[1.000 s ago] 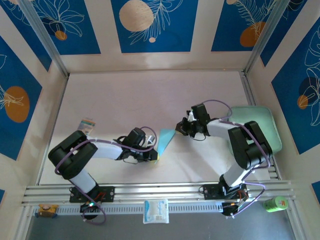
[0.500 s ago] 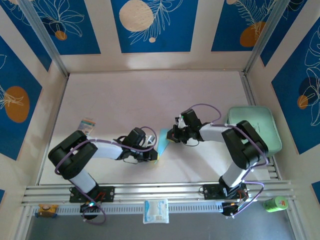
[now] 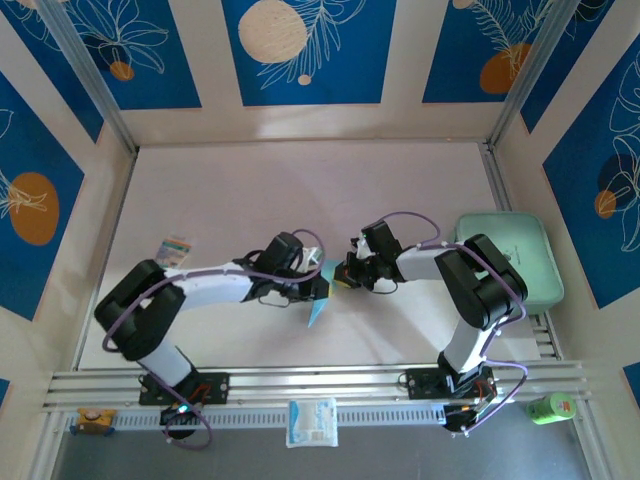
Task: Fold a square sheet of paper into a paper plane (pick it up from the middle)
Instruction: Fold the wing for the fifth time at the center of the table.
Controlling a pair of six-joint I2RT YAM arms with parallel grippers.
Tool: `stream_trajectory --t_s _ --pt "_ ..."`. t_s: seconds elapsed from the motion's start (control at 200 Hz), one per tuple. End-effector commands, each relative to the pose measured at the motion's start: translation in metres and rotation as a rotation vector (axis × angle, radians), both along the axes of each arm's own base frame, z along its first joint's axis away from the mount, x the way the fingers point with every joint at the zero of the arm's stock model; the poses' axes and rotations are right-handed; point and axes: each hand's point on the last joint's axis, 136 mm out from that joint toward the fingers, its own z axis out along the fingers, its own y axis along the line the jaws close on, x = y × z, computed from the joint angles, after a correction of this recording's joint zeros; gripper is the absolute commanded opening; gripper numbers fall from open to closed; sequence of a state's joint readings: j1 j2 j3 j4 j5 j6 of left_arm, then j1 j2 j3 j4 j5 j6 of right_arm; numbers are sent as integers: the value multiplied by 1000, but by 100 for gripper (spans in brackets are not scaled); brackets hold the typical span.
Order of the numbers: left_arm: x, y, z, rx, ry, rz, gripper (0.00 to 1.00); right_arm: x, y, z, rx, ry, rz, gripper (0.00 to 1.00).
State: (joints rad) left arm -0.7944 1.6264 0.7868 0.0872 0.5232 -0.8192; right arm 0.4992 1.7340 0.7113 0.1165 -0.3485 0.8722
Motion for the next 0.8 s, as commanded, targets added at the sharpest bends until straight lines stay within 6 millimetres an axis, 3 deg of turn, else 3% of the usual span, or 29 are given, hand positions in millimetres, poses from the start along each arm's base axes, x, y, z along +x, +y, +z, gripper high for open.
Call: stream_trajectory --t_s 0.0,0.075,0.335,0.575,0.795 --pt "-4 0 -32 91 62 -43 0 -8 -4 -9 -6 48 -3 2" --pt "-4 -2 -42 104 86 -48 0 -9 -5 -10 -8 52 -4 2" --pt "-27 28 -66 191 137 -33 2 -9 -11 -11 -7 54 -16 2" --pt "-54 42 -62 167 167 -62 9 -5 -12 -9 -3 49 -18 2" --pt "-72 61 -60 170 174 -50 8 -1 -10 -5 6 43 -15 2"
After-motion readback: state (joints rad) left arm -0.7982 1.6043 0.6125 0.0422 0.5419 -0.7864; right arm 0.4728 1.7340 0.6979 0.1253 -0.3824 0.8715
